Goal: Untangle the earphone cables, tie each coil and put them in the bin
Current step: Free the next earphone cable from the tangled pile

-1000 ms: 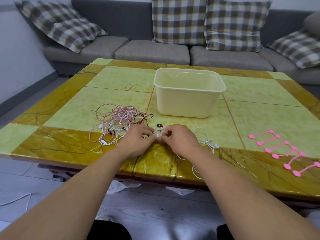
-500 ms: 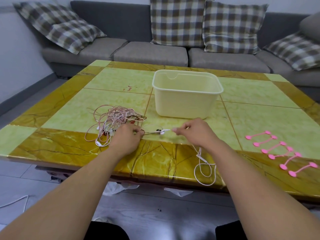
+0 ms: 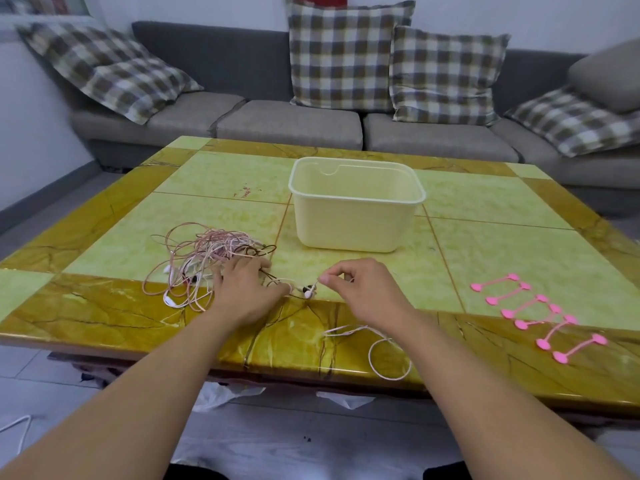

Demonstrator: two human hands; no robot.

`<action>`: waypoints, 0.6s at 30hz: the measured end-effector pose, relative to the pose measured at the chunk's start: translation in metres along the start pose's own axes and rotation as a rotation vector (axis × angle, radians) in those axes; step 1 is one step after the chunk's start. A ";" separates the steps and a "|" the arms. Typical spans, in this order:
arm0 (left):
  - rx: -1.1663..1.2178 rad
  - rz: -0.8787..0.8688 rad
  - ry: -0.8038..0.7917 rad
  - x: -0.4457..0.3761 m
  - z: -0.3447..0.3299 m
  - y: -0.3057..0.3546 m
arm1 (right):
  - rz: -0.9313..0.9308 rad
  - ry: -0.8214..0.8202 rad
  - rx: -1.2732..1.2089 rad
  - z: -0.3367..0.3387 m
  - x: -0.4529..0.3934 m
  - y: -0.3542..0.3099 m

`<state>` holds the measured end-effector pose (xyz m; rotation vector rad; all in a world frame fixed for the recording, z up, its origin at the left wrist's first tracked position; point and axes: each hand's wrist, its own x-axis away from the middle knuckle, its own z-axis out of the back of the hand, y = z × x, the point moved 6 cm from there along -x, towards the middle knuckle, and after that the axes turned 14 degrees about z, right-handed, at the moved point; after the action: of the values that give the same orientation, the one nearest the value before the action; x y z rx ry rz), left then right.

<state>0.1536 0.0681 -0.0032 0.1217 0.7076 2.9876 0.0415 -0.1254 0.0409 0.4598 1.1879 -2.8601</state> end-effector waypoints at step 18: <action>0.202 0.174 0.187 -0.020 0.025 -0.033 | -0.165 0.143 -0.043 0.054 0.001 0.047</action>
<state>0.1770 0.1072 0.0028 -0.0929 1.0717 3.1119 0.0321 -0.1965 0.0439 0.6015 1.3674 -2.9753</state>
